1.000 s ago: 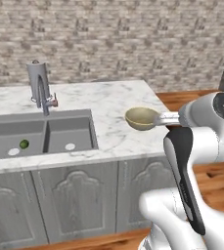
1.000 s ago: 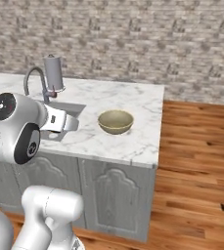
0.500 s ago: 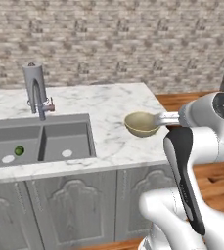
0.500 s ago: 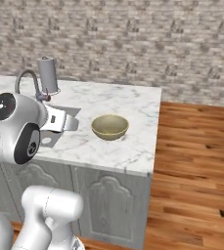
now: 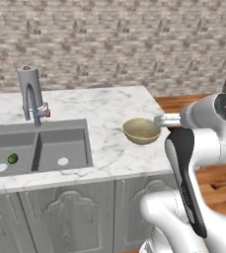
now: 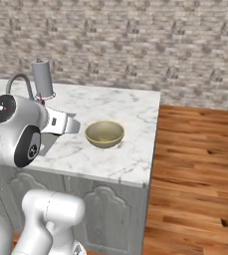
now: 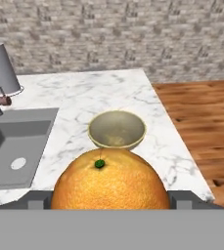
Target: Pick the oranges from the cabinet and place them in one bowl. Pick the avocado from the sink and place it in the other bowl.
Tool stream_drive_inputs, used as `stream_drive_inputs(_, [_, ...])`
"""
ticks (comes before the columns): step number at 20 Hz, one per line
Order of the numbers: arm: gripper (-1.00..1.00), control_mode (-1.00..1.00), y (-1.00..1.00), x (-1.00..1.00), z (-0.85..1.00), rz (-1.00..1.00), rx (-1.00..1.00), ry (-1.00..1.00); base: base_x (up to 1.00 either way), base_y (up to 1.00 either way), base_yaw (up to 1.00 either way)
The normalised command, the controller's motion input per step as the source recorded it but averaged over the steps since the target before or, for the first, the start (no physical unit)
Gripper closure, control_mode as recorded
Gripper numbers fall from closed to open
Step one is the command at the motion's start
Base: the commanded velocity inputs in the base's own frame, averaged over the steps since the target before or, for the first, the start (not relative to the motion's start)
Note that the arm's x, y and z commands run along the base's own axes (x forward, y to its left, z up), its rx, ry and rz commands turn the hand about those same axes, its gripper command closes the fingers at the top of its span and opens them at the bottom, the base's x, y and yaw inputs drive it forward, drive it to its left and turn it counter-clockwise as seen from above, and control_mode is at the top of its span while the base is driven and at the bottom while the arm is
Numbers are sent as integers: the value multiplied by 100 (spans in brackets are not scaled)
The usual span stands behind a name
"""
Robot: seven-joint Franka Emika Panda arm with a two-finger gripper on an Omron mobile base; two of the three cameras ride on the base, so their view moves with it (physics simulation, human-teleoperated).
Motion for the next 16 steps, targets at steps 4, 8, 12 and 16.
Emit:
stream_drive_inputs(4, [100,100,0,0,0,0,0,0,35,-32,0])
stream_drive_inputs(8, [100,100,0,0,0,0,0,0,37,-28,0])
stream_drive_inputs(12, [100,100,0,0,0,0,0,0,35,-24,0])
stream_drive_inputs(16, [100,100,0,0,0,0,0,0,35,-22,0])
